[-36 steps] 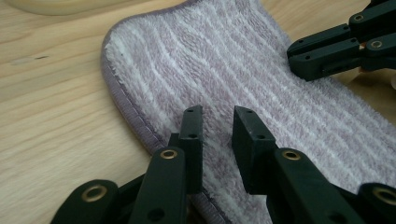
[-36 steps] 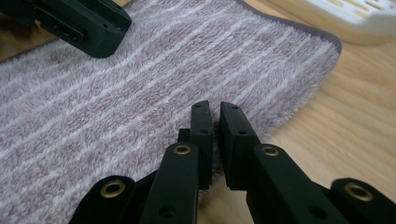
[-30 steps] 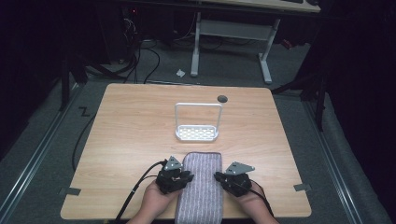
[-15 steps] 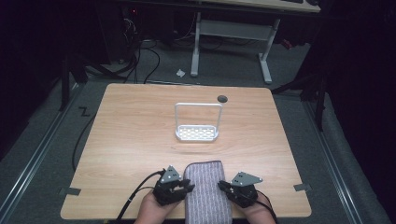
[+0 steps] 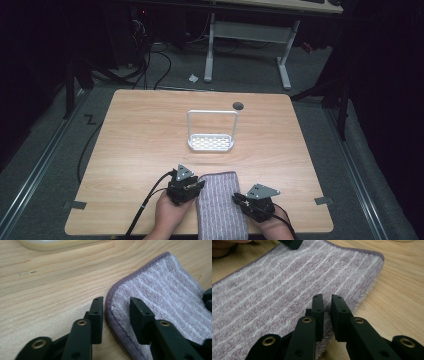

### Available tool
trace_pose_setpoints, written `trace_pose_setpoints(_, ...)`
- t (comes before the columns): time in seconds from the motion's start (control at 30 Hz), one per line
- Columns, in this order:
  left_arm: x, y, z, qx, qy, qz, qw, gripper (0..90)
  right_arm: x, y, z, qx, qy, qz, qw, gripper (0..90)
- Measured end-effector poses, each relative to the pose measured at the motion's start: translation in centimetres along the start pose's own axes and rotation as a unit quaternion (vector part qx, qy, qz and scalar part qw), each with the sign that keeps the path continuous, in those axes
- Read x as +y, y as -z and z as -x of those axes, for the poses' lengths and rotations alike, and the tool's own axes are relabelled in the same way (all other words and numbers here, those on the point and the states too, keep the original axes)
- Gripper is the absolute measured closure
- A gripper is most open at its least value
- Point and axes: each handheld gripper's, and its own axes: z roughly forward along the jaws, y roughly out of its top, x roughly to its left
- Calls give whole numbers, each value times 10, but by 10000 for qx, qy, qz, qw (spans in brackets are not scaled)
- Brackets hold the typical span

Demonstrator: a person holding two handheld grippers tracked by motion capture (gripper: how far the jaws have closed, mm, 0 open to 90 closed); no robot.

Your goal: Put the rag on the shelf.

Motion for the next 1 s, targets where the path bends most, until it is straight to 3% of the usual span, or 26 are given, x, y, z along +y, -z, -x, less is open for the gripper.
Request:
trace_pose_setpoints(0.17, -1, 0, 2, -55, -36, -44, 10000, 764, 7, 4, -1, -121, -160, 235, 9995, 764)
trace_pose_setpoints(0.2, -1, 0, 2, -66, -24, -44, 10000, 776, 13, 1, 0, -320, -282, 340, 9985, 715)
trace_pose_setpoints(0.23, -1, 0, 2, -71, -13, -45, 10000, 776, 13, 1, 0, -320, -282, 340, 9985, 715)
trace_pose_setpoints(0.27, -1, 0, 2, -73, -8, -43, 10000, 779, 21, -5, 4, -579, -474, 344, 9966, 651)
trace_pose_setpoints(0.3, -1, 0, 2, -71, -9, -45, 10000, 781, 26, -9, 6, -716, -541, 366, 9953, 650)
trace_pose_setpoints(0.37, -1, 0, 2, -72, -4, -45, 10000, 784, 33, -16, 12, -854, -618, 337, 9939, 673)
trace_pose_setpoints(0.43, -1, 0, 2, -71, 25, -41, 10000, 786, 35, -20, 17, -829, -680, 309, 9938, 674)
trace_pose_setpoints(0.57, -1, 0, 1, -95, 77, -45, 9999, 788, 38, -40, 30, -978, -1059, 2, 9896, 631)
trace_pose_setpoints(0.6, -1, 0, 1, -94, 80, -45, 9999, 788, 38, -40, 30, -978, -1059, 2, 9896, 631)
trace_pose_setpoints(0.63, -1, 0, 1, -89, 82, -43, 9999, 789, 36, -42, 31, -886, -1073, 4, 9903, 700)
trace_pose_setpoints(0.67, -1, 0, 1, -83, 80, -39, 9999, 789, 36, -42, 31, -886, -1073, 4, 9903, 700)
trace_pose_setpoints(0.77, -2, 1, 1, -83, 132, -34, 9999, 791, 35, -40, 25, -798, -953, -40, 9922, 813)
trace_pose_setpoints(0.83, -3, 2, 2, -80, 153, -27, 9998, 794, 33, -37, 20, -822, -864, 36, 9929, 831)
trace_pose_setpoints(0.87, -4, 4, 3, -74, 149, 0, 9999, 797, 29, -33, 16, -724, -894, 170, 9932, 834)
trace_pose_setpoints(1.0, -8, 10, 7, -38, 58, 272, 9996, 798, 28, -26, 7, -863, -820, 366, 9922, 836)
